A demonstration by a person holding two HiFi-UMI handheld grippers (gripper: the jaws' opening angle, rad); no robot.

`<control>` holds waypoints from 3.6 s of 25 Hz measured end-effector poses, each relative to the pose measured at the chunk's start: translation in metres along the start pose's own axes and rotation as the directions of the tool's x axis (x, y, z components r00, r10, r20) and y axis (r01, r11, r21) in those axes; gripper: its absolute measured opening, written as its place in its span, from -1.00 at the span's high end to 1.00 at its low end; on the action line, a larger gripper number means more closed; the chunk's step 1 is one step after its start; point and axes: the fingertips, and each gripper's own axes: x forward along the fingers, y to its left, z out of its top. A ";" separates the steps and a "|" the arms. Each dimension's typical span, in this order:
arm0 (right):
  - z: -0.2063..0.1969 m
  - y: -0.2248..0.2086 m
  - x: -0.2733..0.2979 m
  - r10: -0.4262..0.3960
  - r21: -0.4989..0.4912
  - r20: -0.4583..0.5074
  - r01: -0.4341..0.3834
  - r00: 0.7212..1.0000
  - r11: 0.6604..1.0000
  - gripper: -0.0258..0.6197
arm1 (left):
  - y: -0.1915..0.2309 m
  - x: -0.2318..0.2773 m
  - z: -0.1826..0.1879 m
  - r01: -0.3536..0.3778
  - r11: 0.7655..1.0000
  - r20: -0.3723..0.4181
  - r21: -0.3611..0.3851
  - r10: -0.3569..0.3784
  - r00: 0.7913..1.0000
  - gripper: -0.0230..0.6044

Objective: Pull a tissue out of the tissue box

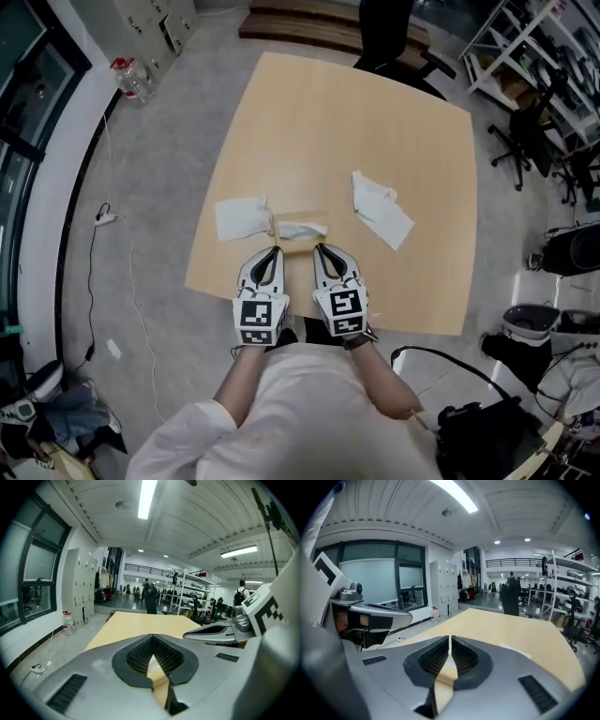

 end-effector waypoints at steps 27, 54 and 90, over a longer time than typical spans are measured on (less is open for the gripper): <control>-0.076 -0.046 0.072 -0.047 -0.038 -0.206 0.040 0.977 0.998 0.74 | -0.001 0.044 -0.050 -0.021 0.999 -0.145 -0.046 0.014 0.989 0.93; 0.068 0.004 -0.084 -0.204 0.076 0.195 0.193 0.959 0.978 0.90 | -0.021 -0.068 0.066 0.076 0.997 0.184 0.008 -0.076 0.980 0.93; 0.110 -0.074 -0.189 -0.295 0.099 0.330 0.278 0.897 0.956 0.91 | -0.128 -0.073 0.111 0.153 0.985 0.279 0.079 -0.169 0.945 0.93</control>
